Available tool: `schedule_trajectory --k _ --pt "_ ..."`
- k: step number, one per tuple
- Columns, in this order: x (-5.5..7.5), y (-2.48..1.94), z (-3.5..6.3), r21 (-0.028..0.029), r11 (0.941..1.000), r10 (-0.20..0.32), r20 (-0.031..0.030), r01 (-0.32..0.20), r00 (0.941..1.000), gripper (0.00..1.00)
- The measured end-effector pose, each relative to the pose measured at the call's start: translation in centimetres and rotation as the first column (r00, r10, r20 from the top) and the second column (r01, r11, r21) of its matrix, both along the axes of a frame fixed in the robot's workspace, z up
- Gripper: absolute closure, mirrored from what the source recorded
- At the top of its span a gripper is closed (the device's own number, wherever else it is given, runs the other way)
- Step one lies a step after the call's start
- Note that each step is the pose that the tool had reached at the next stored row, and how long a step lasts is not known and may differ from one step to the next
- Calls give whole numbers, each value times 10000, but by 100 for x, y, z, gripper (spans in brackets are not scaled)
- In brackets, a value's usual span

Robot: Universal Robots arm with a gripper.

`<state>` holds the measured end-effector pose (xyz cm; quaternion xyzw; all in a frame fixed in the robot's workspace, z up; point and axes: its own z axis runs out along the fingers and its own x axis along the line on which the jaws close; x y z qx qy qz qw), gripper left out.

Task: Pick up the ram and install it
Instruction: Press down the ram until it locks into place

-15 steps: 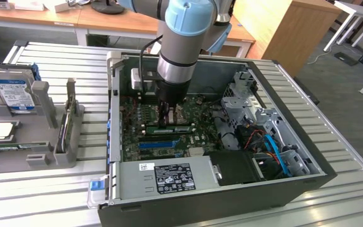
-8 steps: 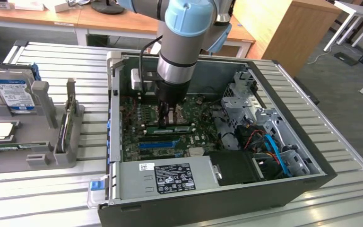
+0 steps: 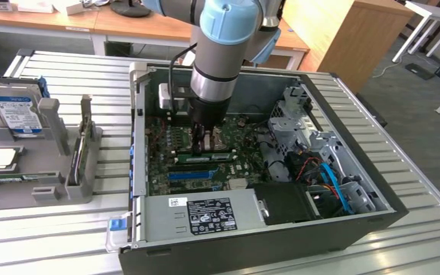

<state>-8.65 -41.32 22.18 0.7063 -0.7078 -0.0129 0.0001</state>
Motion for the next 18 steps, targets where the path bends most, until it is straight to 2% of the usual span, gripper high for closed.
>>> schedule_trajectory --k 5,7,18 --pt "2 3 29 19 10000 0 12 0 10000 89" --pt "0 1 88 3 10000 0 2 0 10000 89" --pt "0 0 360 2 10000 -1 1 1 10000 89"
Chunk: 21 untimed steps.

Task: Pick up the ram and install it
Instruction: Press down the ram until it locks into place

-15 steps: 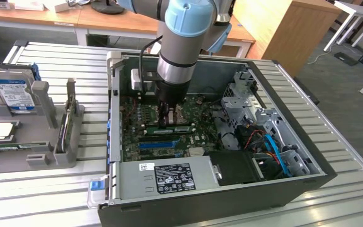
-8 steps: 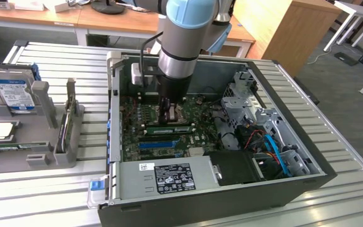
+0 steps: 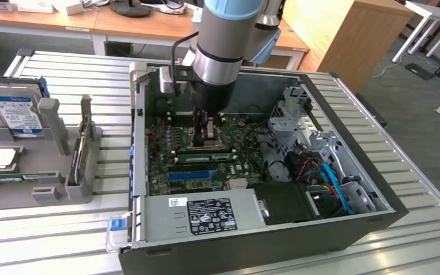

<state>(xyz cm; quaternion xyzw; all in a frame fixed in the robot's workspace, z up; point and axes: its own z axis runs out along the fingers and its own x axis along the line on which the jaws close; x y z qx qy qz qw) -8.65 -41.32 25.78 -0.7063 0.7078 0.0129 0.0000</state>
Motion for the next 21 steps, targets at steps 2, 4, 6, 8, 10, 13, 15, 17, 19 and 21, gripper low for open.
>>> schedule_trajectory --k 2,4,6,8,10,13,15,17,19,21 --pt "0 0 34 -1 10000 0 0 0 10000 89" --pt "0 0 52 0 10000 0 0 0 10000 89" --pt "0 0 71 0 10000 0 0 0 10000 89" --pt "0 0 108 0 10000 1 0 -1 10000 89" --pt "0 0 108 2 10000 0 1 0 10000 89" --pt "0 0 108 0 10000 0 1 0 10000 89" --pt "3 0 109 -1 10000 2 0 -2 10000 89" --pt "17 0 110 -2 10000 1 -1 -1 10000 89" --pt "49 0 109 -1 10000 0 -1 0 10000 89" --pt "85 0 109 0 10000 0 -1 0 10000 89"
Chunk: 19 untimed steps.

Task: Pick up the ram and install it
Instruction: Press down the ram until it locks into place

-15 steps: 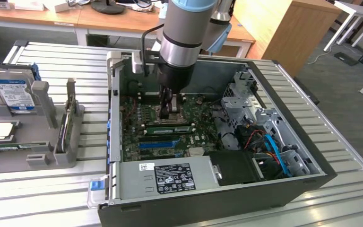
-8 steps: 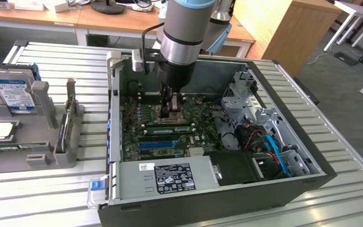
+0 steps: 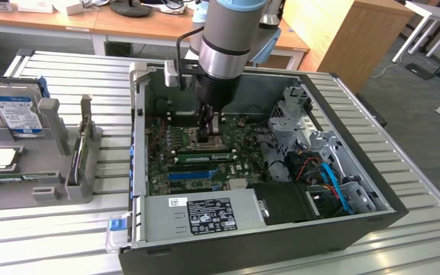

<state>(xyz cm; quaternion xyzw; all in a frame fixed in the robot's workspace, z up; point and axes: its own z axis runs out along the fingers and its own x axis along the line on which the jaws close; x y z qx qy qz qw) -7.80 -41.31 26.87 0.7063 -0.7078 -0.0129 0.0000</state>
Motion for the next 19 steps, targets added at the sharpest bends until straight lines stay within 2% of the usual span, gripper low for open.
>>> schedule_trajectory --k 12,19 --pt "261 0 0 0 10000 0 0 0 10000 89" --pt "286 0 0 0 10000 1 1 -1 10000 89"
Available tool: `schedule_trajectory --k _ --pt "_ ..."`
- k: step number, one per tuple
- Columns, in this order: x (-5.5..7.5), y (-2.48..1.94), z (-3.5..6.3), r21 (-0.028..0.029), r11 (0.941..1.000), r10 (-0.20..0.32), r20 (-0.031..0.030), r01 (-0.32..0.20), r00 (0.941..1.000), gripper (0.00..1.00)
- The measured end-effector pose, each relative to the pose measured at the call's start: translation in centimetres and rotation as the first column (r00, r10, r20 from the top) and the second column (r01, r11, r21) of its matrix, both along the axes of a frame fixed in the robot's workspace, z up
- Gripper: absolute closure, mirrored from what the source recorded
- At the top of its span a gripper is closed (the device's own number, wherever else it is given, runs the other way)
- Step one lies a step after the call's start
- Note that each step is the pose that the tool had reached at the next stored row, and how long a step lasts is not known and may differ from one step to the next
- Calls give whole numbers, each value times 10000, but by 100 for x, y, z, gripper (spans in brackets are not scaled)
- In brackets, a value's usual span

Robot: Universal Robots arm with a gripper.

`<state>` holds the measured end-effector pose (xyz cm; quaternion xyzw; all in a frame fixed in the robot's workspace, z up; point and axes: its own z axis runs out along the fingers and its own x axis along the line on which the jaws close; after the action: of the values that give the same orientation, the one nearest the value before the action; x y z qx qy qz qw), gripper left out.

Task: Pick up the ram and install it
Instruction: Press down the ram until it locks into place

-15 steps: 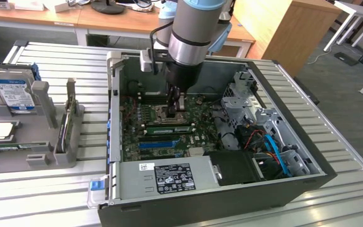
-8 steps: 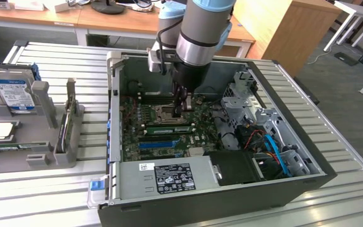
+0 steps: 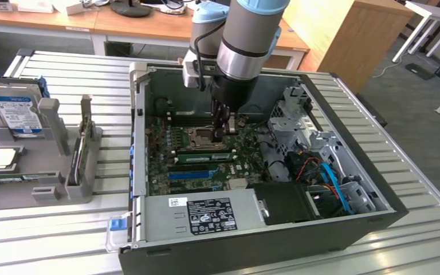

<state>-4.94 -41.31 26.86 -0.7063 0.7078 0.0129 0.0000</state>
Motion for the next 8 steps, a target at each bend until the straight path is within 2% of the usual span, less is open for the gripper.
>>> schedule_trajectory --k 8 --pt "0 0 0 0 10000 0 1 0 10000 89"
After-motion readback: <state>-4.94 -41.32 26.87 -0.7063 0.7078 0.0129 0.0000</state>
